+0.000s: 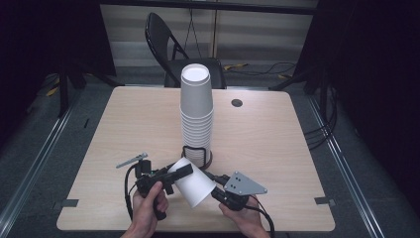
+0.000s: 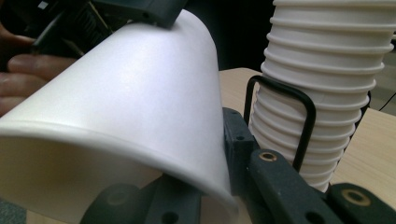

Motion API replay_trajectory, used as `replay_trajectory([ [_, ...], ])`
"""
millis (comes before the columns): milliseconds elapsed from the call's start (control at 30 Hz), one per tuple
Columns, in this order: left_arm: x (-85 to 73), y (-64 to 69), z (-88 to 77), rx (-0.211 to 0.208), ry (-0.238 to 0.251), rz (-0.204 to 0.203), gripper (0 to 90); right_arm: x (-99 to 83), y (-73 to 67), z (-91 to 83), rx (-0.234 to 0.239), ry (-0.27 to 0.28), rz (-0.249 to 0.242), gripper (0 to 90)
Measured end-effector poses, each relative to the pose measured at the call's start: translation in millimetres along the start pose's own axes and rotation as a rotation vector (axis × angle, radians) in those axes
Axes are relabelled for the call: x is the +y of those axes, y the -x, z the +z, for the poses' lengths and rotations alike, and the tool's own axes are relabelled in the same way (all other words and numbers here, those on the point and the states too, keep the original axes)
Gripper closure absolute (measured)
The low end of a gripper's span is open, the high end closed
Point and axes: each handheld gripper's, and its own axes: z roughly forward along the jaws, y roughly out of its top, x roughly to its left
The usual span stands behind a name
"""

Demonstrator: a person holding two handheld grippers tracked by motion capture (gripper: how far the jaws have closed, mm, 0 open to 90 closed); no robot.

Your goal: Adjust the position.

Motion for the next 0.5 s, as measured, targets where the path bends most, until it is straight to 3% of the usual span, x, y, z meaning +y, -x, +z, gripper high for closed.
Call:
replay_trajectory([
  [167,3.5,-2.5,-2.3,0.035,0.012,0.043,15.4,-0.6,1.2,-3.7,0.009,-0.030,0.005,86.4],
  [400,6.3,-0.2,-3.3,0.052,-0.011,0.152,15.8,-3.3,6.8,-13.7,0.004,-0.077,0.013,86.9],
  [500,6.6,0.8,-2.0,0.091,-0.014,0.190,20.2,-6.3,9.7,-18.7,-0.006,-0.103,0.026,86.8],
])
